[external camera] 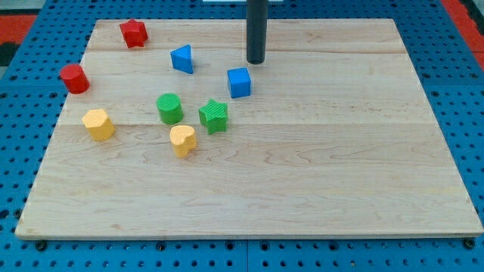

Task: Push the yellow heart closer to the blue cube

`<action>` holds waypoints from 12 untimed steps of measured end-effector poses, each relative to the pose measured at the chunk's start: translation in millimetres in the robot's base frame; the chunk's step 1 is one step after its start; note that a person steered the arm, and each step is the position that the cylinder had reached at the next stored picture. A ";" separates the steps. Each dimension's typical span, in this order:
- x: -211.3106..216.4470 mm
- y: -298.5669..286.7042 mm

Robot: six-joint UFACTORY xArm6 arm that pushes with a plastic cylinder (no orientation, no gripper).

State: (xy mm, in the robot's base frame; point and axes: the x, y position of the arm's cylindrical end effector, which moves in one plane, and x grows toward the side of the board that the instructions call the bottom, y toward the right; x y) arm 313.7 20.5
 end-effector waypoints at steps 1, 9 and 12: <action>52.9 -13.8; 183.7 -139.8; 92.7 -100.9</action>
State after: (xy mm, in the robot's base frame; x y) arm 406.4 -80.4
